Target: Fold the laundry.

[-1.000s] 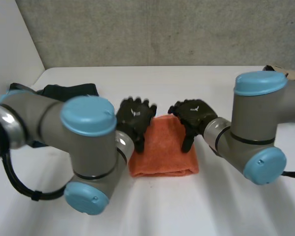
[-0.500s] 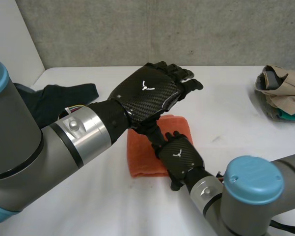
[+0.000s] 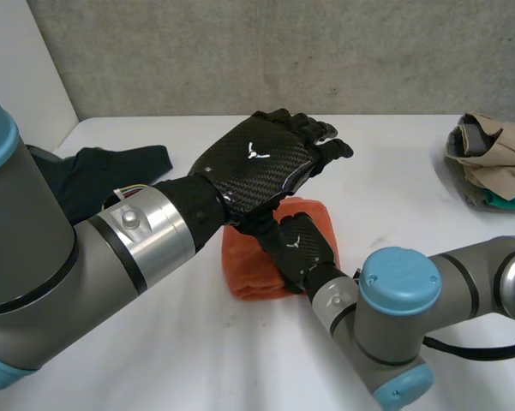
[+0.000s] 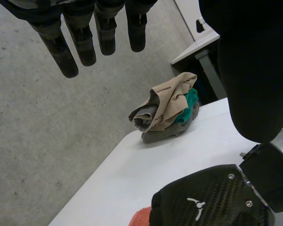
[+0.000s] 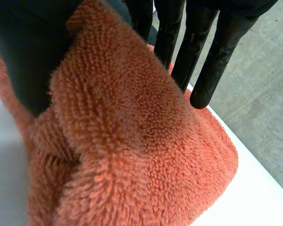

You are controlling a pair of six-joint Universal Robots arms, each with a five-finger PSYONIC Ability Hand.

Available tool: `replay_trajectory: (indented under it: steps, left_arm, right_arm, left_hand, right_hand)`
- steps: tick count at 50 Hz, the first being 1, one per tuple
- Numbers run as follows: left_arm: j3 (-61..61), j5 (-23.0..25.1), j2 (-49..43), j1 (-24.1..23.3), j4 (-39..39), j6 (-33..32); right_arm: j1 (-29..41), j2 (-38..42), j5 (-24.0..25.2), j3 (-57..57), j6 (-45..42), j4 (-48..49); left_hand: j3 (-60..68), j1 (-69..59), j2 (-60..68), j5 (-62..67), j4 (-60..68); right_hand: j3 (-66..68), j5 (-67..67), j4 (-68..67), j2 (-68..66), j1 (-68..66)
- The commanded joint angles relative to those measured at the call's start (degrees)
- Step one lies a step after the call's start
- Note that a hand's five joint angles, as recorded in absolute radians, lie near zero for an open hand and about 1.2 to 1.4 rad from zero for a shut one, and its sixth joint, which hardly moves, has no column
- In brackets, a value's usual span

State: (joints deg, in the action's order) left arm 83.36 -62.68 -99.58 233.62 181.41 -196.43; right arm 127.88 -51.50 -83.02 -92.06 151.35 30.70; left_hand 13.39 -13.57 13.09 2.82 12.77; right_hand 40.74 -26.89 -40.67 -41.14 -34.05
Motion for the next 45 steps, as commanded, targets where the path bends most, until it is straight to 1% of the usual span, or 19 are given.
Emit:
replay_trajectory:
  steps: [1,3,6,7,10,11,18,26,30,33,34,37,38,41,42,45]
  left_arm:
    - [0.0,0.0,0.1,0.2,0.0,0.0]
    - [0.0,0.0,0.0,0.3,0.0,0.0]
    - [-0.1,0.0,0.0,0.3,0.1,0.0]
    - [-0.1,0.0,0.0,0.3,0.1,0.0]
    - [-0.1,0.0,0.0,0.3,0.1,0.0]
    - [-0.1,-0.1,0.0,0.3,0.1,-0.1]
    - [-0.1,-0.3,0.0,0.4,0.2,0.0]
    - [0.0,-0.3,-0.1,0.4,0.2,0.0]
    - [-0.1,-0.3,-0.1,0.4,0.2,0.0]
    - [0.0,-0.3,-0.1,0.4,0.2,0.0]
    - [0.0,-0.3,-0.1,0.4,0.2,0.0]
    - [0.0,-0.3,-0.1,0.4,0.2,0.0]
    - [0.0,-0.3,-0.1,0.5,0.2,0.0]
    - [-0.1,-0.3,-0.1,0.5,0.2,0.0]
    - [-0.1,-0.3,-0.1,0.5,0.2,0.0]
    - [-0.1,-0.3,0.0,0.5,0.2,0.0]
  right_arm:
    - [-0.2,2.3,0.2,4.2,0.3,-0.5]
    - [-0.2,2.5,0.6,4.6,0.3,-0.8]
    - [-0.7,2.4,0.8,4.7,0.3,-3.0]
    - [-1.2,2.0,0.9,4.7,0.4,-5.1]
    - [-1.5,1.6,1.0,4.8,1.0,-8.1]
    - [-1.8,1.2,1.1,4.7,1.8,-9.8]
    - [-2.5,-0.9,1.2,4.5,4.8,-12.3]
    - [-2.5,0.5,1.6,4.7,4.9,-11.8]
    - [-2.5,2.5,1.6,6.9,4.6,-11.7]
    - [-2.5,3.9,1.6,8.3,4.5,-11.7]
    - [-2.5,4.6,1.6,9.3,4.5,-11.7]
    - [-2.5,5.2,1.6,10.6,4.4,-11.6]
    - [-2.6,5.4,1.5,11.3,4.5,-11.6]
    - [-3.0,5.4,1.4,12.2,4.7,-11.5]
    - [-3.7,5.1,1.4,12.9,4.6,-11.5]
    - [-4.7,4.9,1.5,13.9,4.6,-11.4]
  left_hand:
    - [-0.2,0.3,0.2,0.4,0.5]
    - [-0.2,0.3,0.2,0.4,0.5]
    - [-0.2,0.3,0.2,0.4,0.5]
    - [-0.2,0.3,0.2,0.4,0.5]
    - [0.0,0.2,0.3,0.6,0.6]
    - [0.0,0.2,0.3,0.6,0.6]
    - [0.0,0.2,0.3,0.6,0.6]
    - [0.0,0.2,0.3,0.6,0.6]
    - [0.0,0.2,0.3,0.6,0.6]
    - [0.0,0.2,0.3,0.6,0.6]
    - [0.0,0.2,0.3,0.6,0.6]
    - [0.0,0.2,0.3,0.6,0.6]
    - [0.0,0.2,0.3,0.6,0.6]
    - [0.0,0.2,0.3,0.6,0.6]
    - [0.0,0.2,0.3,0.6,0.6]
    - [0.0,0.2,0.3,0.6,0.6]
  right_hand:
    - [24.0,-27.9,-24.1,-23.6,-30.7]
    - [22.0,-25.9,-22.1,-21.6,-28.7]
    - [1.2,-5.0,-1.3,-0.8,-7.9]
    - [-5.7,1.8,5.6,6.1,-1.0]
    - [-13.5,9.6,13.4,13.9,6.8]
    - [-19.3,15.5,19.3,19.7,12.6]
    - [-21.4,17.6,21.3,21.8,14.7]
    - [-20.6,16.7,20.5,21.0,13.9]
    - [-17.0,13.2,17.0,17.4,10.4]
    - [-9.0,5.1,8.9,9.4,2.3]
    - [-2.5,-1.4,2.4,2.9,-4.2]
    - [10.3,-14.2,-10.4,-9.9,-17.0]
    - [22.0,-25.9,-22.1,-21.6,-28.7]
    - [32.9,-36.7,-33.0,-32.5,-39.6]
    - [38.8,-42.6,-38.8,-38.4,-45.4]
    - [39.3,-43.1,-39.3,-38.9,-45.9]
